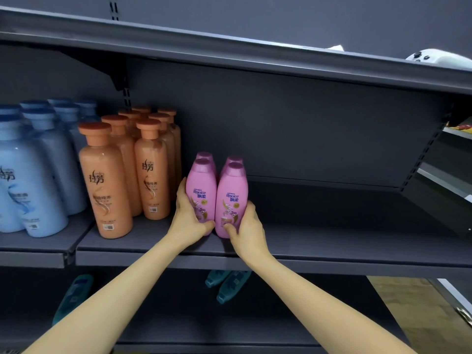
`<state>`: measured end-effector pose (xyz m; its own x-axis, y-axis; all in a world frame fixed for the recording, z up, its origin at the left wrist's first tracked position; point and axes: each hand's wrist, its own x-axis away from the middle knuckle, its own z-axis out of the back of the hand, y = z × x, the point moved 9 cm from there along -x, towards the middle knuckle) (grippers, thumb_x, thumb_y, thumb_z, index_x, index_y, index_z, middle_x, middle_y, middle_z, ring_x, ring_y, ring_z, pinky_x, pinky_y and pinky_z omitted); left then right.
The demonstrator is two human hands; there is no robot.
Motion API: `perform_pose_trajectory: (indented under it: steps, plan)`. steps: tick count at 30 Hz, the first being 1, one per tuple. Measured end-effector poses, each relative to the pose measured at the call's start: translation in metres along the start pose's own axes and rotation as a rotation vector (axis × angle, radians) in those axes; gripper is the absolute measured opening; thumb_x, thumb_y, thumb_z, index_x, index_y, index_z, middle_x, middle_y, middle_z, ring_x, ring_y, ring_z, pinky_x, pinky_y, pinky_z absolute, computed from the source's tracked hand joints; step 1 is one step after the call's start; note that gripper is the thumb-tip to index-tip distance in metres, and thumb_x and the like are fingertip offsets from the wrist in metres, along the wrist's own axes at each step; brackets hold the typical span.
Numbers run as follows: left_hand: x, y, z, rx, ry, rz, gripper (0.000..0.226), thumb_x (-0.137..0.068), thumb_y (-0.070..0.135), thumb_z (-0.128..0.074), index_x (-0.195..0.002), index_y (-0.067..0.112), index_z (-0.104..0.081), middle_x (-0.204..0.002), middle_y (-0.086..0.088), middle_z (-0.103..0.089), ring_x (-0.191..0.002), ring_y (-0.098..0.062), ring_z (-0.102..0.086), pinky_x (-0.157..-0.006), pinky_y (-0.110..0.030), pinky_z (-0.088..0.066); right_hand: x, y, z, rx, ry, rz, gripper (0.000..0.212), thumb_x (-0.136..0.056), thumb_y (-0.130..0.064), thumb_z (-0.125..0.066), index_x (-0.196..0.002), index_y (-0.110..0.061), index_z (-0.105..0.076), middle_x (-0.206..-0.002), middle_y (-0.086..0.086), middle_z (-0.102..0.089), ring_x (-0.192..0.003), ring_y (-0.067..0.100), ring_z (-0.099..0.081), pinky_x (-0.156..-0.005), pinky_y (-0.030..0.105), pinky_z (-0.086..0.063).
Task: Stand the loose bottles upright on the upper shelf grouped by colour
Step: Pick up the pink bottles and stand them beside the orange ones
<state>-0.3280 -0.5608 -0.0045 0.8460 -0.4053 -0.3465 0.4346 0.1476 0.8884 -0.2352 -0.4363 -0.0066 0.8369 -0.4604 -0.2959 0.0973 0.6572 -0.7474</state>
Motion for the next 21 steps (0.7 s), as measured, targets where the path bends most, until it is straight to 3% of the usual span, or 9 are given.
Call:
perform_pose_trajectory:
  steps: [6, 9, 13, 18, 21]
  plan:
    - [0.001, -0.003, 0.002, -0.027, -0.008, 0.019, 0.124, -0.043, 0.03, -0.069, -0.146, 0.019, -0.001, -0.136, -0.01, -0.035, -0.114, -0.019, -0.052, -0.09, -0.032, -0.049, 0.0, 0.0, 0.001, -0.013, 0.001, -0.004, 0.053, -0.085, -0.011, -0.064, -0.129, -0.008, -0.035, -0.124, 0.008, -0.052, -0.11, 0.023, -0.055, -0.087, 0.034, -0.049]
    - [0.005, -0.004, 0.003, -0.061, -0.008, 0.048, 0.119, -0.051, 0.018, -0.073, -0.146, 0.018, -0.001, -0.137, -0.011, -0.034, -0.111, -0.018, -0.052, -0.089, -0.029, -0.047, 0.002, -0.001, 0.002, -0.02, -0.001, -0.011, 0.054, -0.085, -0.011, -0.063, -0.131, -0.01, -0.035, -0.125, 0.006, -0.052, -0.111, 0.022, -0.054, -0.087, 0.033, -0.048]
    - [0.013, -0.003, 0.007, -0.136, 0.003, 0.039, 0.111, -0.065, 0.001, -0.077, -0.147, 0.013, -0.003, -0.141, -0.012, -0.03, -0.123, -0.02, -0.042, -0.094, -0.025, -0.037, 0.006, -0.003, 0.003, -0.012, 0.002, -0.014, 0.055, -0.085, -0.01, -0.062, -0.133, -0.012, -0.034, -0.126, 0.004, -0.052, -0.112, 0.02, -0.054, -0.088, 0.033, -0.049]
    - [0.026, -0.002, 0.011, -0.238, -0.025, 0.07, 0.098, -0.075, 0.009, -0.072, -0.148, 0.013, -0.009, -0.147, -0.012, -0.026, -0.135, -0.023, -0.028, -0.101, -0.028, -0.028, 0.019, -0.007, 0.006, 0.009, 0.011, -0.009, 0.057, -0.086, -0.01, -0.06, -0.137, -0.015, -0.035, -0.128, 0.002, -0.051, -0.115, 0.018, -0.052, -0.088, 0.027, -0.045]
    - [0.035, 0.001, 0.017, -0.262, -0.02, 0.076, 0.086, -0.079, 0.011, -0.068, -0.147, 0.013, -0.016, -0.149, -0.013, -0.026, -0.135, -0.025, -0.028, -0.101, -0.028, -0.027, 0.032, -0.008, 0.005, 0.038, 0.013, -0.025, 0.057, -0.087, -0.01, -0.057, -0.139, -0.013, -0.035, -0.131, 0.003, -0.049, -0.119, 0.019, -0.049, -0.089, 0.025, -0.041]
